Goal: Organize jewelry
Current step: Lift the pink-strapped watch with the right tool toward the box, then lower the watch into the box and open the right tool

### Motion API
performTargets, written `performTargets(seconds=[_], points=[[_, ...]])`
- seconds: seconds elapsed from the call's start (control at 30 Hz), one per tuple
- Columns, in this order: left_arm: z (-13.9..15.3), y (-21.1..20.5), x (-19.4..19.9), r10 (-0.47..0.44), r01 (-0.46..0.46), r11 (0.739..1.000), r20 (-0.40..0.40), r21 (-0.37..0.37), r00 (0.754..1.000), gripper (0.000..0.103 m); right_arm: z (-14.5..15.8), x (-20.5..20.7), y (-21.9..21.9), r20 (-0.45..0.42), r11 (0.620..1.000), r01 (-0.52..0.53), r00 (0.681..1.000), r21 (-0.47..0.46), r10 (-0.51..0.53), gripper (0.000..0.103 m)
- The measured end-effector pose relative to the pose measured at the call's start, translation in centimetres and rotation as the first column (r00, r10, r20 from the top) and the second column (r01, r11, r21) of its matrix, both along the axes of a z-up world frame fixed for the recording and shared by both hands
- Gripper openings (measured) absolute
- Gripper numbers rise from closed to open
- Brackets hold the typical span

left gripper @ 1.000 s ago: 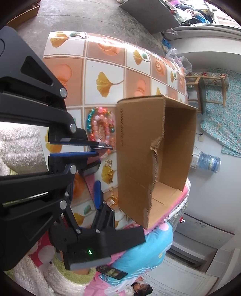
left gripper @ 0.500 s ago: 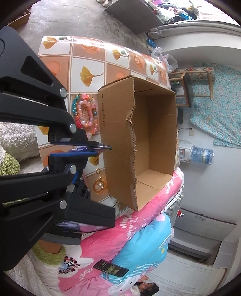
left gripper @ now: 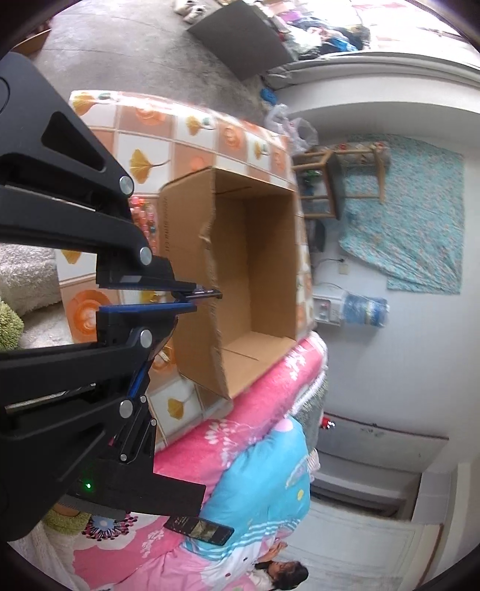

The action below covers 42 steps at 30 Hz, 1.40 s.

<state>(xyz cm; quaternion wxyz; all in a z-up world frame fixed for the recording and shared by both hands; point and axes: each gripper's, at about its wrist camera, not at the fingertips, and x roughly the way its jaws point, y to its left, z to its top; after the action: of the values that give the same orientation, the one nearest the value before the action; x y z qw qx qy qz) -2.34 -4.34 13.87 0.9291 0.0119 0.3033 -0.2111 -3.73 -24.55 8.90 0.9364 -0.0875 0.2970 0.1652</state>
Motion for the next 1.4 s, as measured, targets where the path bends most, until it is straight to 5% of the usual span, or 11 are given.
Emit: performTargets(seconds=[0.17, 0.4, 0.57, 0.7, 0.93, 1.17, 1.23, 1.4], points=[[4.5, 0.0, -0.7, -0.044, 0.046, 0.999, 0.128, -0.017, 0.991, 0.005, 5.6, -0.7, -0.7, 0.114, 0.999, 0.044, 0.993, -0.011, -0.043, 0.004], [9.9, 0.8, 3.1, -0.036, 0.044, 0.999, 0.253, -0.025, 0.967, 0.005, 12.9, 3.9, -0.1, 0.233, 0.995, 0.018, 0.972, -0.098, 0.005, 0.004], [9.8, 2.0, 10.0, -0.002, 0.012, 0.998, 0.173, -0.057, 0.985, 0.005, 14.1, 11.9, 1.1, 0.114, 0.985, -0.101, 0.987, -0.144, 0.117, 0.004], [6.8, 2.7, 15.7, 0.028, -0.026, 0.998, 0.041, -0.058, 0.999, 0.005, 11.0, 18.0, 2.4, -0.080, 0.968, -0.213, 0.976, -0.130, 0.204, 0.004], [-0.6, 3.5, 23.5, 0.089, -0.090, 0.996, -0.196, 0.004, 0.977, 0.005, 3.4, 26.9, 3.4, -0.440, 0.948, -0.317, 0.854, -0.019, 0.277, 0.004], [-4.6, 4.2, 26.8, 0.123, -0.112, 0.992, -0.317, 0.054, 0.940, 0.007, -3.0, 33.8, 4.1, -0.718, 0.935, -0.335, 0.623, 0.114, 0.311, 0.004], [-4.9, 4.5, 26.8, 0.126, -0.116, 0.992, -0.330, 0.049, 0.936, 0.017, -4.7, 35.1, 4.4, -0.770, 0.931, -0.337, 0.555, 0.140, 0.316, 0.004], [-4.5, 5.2, 25.8, 0.129, -0.124, 0.992, -0.311, 0.034, 0.942, 0.022, -7.0, 37.9, 4.2, -0.802, 0.945, -0.315, 0.541, 0.086, 0.253, 0.004]])
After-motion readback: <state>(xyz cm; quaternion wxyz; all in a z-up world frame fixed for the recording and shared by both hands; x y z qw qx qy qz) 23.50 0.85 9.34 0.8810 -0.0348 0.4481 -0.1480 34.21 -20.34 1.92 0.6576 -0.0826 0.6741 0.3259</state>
